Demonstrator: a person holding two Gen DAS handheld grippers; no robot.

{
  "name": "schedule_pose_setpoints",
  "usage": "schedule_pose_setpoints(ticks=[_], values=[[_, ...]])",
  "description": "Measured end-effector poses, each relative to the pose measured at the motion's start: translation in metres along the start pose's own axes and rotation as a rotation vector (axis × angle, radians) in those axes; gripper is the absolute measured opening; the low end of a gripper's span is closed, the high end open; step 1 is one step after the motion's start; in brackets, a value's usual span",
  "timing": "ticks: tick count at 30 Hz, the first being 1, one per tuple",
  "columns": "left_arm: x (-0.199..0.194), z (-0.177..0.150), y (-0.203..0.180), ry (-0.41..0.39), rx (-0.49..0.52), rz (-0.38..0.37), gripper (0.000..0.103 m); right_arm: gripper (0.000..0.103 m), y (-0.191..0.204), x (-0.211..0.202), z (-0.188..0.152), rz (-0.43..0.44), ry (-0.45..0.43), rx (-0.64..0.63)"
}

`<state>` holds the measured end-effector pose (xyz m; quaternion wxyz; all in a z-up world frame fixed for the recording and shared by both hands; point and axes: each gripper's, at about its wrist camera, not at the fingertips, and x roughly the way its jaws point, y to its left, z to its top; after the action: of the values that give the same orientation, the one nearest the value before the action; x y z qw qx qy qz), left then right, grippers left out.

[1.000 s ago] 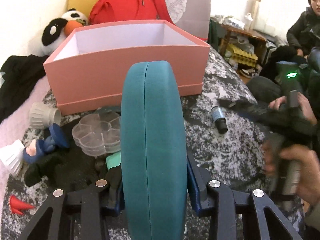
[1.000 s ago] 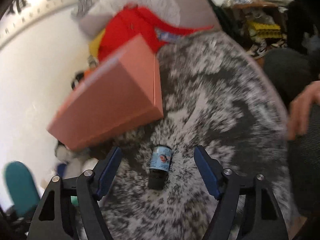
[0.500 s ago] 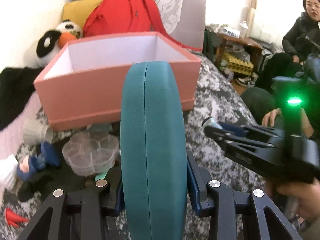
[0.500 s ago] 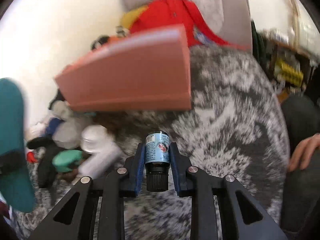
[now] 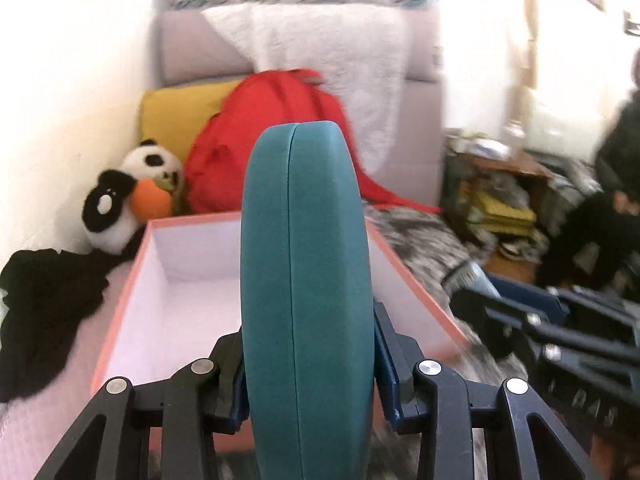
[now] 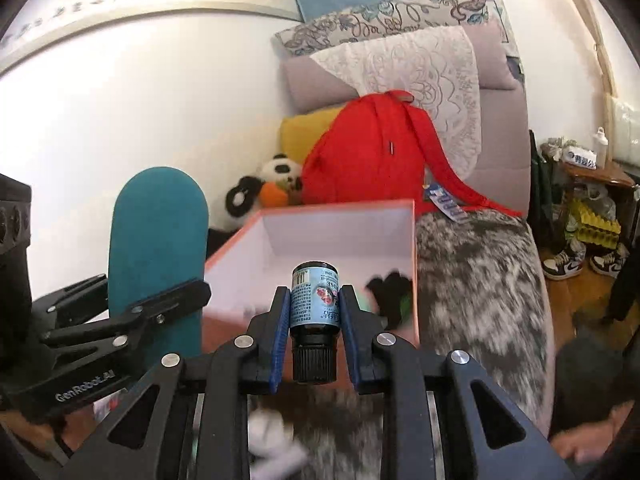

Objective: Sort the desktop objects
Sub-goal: 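Drop the teal case into the box while the right gripper drops the blue bottle, then grasp the white LED bulb with the left gripper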

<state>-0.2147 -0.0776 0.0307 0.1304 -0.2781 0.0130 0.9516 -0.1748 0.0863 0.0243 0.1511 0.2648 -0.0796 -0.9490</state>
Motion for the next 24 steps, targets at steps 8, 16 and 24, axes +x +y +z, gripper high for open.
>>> schedule_pose_setpoints(ticks=[8, 16, 24], values=[[0.046, 0.032, 0.029, -0.028, -0.066, 0.082, 0.084, 0.085, -0.029, 0.091, 0.014, -0.082, 0.211, 0.183], [-0.012, -0.024, -0.002, -0.095, 0.041, 0.175, 0.091, 0.085, -0.022, -0.001, -0.083, -0.084, 0.087, 0.216], [-0.074, -0.076, -0.043, -0.055, 0.101, 0.23, 0.093, 0.085, -0.019, -0.063, -0.164, -0.15, 0.085, 0.231]])
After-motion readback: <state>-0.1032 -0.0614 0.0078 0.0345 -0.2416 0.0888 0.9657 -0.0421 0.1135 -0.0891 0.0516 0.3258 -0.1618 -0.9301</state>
